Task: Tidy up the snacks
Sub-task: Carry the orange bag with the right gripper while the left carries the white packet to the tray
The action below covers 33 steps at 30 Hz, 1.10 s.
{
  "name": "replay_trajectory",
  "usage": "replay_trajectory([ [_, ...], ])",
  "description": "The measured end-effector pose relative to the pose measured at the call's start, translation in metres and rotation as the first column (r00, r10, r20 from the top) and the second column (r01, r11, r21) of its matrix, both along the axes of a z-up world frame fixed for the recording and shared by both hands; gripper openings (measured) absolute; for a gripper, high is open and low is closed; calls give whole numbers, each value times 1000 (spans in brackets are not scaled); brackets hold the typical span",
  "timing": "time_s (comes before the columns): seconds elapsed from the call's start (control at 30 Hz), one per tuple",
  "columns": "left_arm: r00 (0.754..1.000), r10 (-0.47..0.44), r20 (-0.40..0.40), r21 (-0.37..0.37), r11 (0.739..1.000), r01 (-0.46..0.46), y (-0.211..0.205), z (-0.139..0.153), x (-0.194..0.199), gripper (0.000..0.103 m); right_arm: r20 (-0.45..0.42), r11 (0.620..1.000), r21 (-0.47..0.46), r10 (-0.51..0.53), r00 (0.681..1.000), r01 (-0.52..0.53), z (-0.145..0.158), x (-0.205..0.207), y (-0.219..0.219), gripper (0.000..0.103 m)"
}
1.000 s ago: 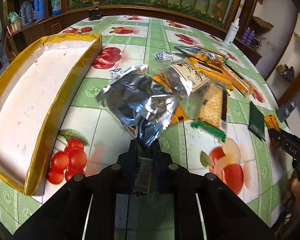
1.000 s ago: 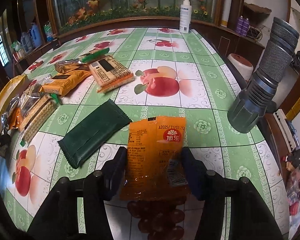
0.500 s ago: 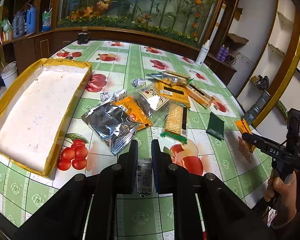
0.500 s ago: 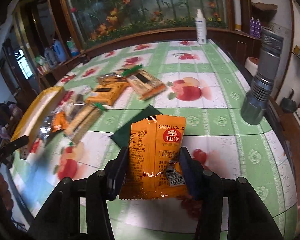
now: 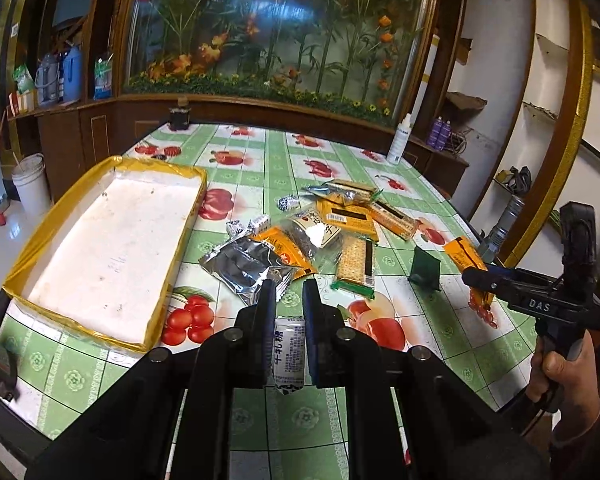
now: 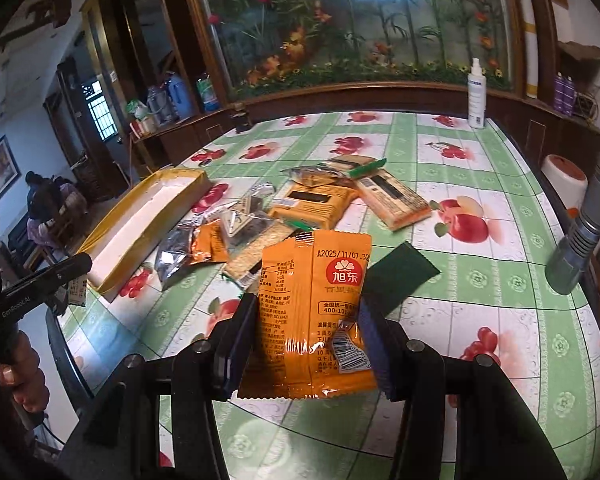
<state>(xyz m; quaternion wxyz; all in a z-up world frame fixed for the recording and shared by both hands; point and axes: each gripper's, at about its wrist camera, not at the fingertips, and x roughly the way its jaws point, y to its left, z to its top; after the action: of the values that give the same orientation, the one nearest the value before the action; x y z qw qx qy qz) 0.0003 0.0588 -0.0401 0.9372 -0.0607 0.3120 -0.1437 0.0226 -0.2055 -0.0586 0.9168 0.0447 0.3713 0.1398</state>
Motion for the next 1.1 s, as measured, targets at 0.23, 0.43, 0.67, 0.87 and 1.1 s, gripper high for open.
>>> replay_trajectory([
  [0.23, 996, -6, 83, 14, 1000, 5, 7, 7, -16, 11, 0, 1000, 2, 25, 1000, -25, 1, 3, 11, 52],
  [0.43, 990, 1, 138, 11, 1000, -2, 16, 14, -19, 11, 19, 998, 1, 69, 997, -69, 4, 3, 27, 52],
  [0.67, 981, 39, 190, 36, 998, -47, 26, 19, -22, 11, 47, 991, 19, 128, 991, -129, 10, 4, 43, 52],
  [0.87, 980, 163, 112, 16, 986, -166, 56, 9, 4, 11, 50, 982, 39, 185, 981, -187, 13, 16, 71, 52],
  [1.1, 940, 342, 22, 79, 936, -342, 97, 4, 48, 11, 39, 949, 100, 295, 955, -298, 18, 52, 132, 52],
])
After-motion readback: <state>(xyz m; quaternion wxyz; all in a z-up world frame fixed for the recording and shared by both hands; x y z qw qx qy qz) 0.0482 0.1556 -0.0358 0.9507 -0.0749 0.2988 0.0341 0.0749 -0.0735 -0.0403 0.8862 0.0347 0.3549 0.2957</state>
